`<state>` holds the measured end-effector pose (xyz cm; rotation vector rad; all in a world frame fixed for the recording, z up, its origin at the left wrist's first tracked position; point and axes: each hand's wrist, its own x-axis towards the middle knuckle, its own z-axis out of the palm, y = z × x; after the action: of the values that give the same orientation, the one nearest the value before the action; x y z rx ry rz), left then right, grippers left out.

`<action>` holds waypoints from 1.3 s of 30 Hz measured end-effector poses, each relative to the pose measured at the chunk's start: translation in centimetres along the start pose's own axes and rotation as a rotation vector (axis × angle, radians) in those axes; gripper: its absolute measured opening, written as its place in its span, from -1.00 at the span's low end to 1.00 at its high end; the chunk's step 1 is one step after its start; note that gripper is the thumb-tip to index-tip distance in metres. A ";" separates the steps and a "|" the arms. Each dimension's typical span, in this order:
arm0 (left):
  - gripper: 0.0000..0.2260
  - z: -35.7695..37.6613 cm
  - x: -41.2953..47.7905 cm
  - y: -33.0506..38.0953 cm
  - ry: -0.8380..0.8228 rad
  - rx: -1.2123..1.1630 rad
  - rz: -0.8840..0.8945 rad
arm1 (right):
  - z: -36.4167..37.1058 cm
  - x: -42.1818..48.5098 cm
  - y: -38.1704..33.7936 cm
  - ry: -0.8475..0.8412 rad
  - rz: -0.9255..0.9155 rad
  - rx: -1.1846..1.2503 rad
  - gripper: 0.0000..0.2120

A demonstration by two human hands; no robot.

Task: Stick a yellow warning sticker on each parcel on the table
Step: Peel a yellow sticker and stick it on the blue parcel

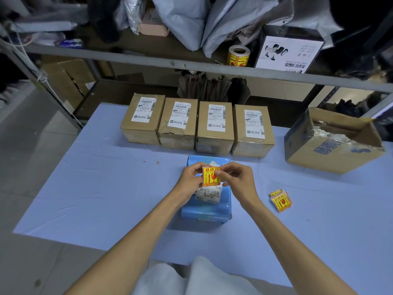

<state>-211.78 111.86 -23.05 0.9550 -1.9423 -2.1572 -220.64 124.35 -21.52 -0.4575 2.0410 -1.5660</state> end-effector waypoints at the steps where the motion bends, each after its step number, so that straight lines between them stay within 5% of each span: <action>1: -0.82 0.0 0.1 -0.2 0.011 0.044 0.000 | 0.0 0.0 0.0 -0.001 0.002 0.002 -0.91; 14: -0.86 -0.3 0.1 -0.3 0.126 -0.195 -0.088 | 0.1 0.3 0.2 0.110 0.077 0.133 -0.87; 27: -0.64 -1.3 -0.3 -1.2 0.255 0.345 0.040 | -0.5 0.1 0.8 0.068 0.179 0.113 -0.90; 34: -0.87 0.0 -0.5 -0.6 0.195 0.293 -0.042 | -0.2 -0.3 1.2 -0.028 0.191 0.147 -0.85; 39: -0.86 0.1 -0.8 -0.9 0.173 0.306 -0.063 | -0.5 -0.3 1.4 -0.062 0.195 0.130 -0.87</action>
<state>-210.91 112.50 -23.57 1.2181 -2.2200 -1.7667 -220.60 125.31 -22.75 -0.2470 1.8633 -1.5344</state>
